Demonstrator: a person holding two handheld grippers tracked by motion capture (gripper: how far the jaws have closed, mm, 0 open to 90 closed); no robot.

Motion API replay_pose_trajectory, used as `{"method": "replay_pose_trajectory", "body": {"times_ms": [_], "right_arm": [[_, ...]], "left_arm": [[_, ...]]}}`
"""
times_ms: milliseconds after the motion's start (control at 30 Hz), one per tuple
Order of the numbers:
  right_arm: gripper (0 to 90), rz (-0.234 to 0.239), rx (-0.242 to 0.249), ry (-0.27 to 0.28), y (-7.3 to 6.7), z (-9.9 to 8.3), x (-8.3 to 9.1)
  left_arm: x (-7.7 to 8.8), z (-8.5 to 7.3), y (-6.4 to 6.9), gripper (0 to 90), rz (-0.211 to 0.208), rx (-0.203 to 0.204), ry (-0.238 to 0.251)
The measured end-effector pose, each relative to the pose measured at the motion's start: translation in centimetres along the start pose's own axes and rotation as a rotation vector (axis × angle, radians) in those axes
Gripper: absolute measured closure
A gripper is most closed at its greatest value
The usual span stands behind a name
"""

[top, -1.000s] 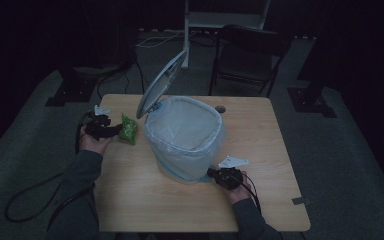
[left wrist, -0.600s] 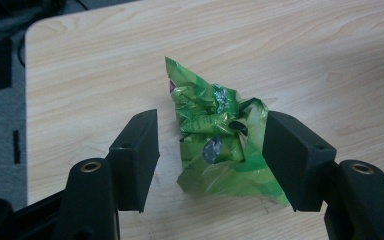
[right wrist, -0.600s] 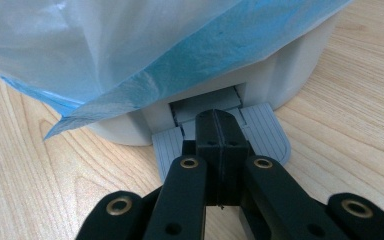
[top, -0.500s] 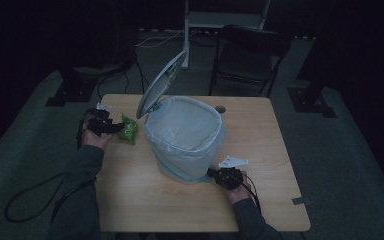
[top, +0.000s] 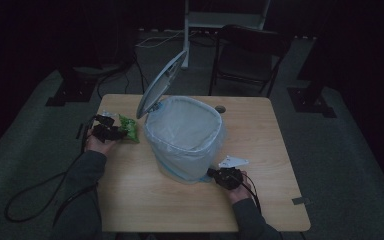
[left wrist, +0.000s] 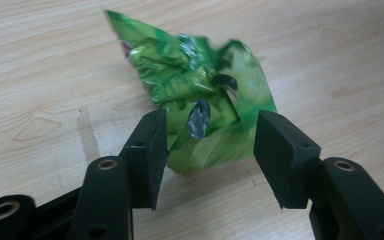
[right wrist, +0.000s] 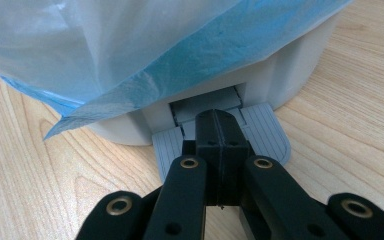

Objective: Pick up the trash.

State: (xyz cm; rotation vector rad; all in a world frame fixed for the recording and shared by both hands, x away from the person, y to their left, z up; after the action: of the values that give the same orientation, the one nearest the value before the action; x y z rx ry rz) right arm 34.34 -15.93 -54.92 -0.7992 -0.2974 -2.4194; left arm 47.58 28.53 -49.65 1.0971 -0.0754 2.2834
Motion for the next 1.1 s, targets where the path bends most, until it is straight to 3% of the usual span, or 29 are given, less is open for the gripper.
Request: {"method": "replay_pose_trajectory", "body": {"times_ms": [133, 167, 367, 733, 1100], "right_arm": [[89.9, 0.0, -0.001, 0.0, 0.0, 0.0, 0.0], [89.9, 0.0, -0.002, 0.0, 0.0, 0.0, 0.0], [89.9, 0.002, -0.003, -0.001, 0.0, 0.0, 0.0], [89.9, 0.004, -0.005, 0.0, 0.1, 0.0, 0.0], [89.9, 0.003, -0.005, 0.0, 0.0, 0.0, 0.0]], "left_arm": [[-0.1, -0.3, 0.5, 50.7, 0.005, -0.035, 0.0], [-0.2, -0.5, 0.9, 52.5, 0.007, -0.073, 0.001], [-0.3, -0.4, 1.3, 56.1, 0.022, -0.111, 0.018], [-1.4, 0.2, 1.4, 58.7, 0.038, -0.09, 0.021], [-1.8, 0.2, 2.0, 74.4, 0.028, -0.099, 0.013]]}}
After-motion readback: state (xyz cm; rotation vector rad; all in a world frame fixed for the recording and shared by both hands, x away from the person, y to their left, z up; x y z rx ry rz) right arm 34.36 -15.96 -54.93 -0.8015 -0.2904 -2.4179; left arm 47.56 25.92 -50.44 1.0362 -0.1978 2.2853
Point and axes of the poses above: each handheld gripper's, and its own axes: x roughly backward along the jaws, z roughly out of its top, y roughly to its right, the point moved 1 cm from there along -x, roughly forward along the jaws, and after that the axes turned 14 degrees about -z, right-handed, at the moved point
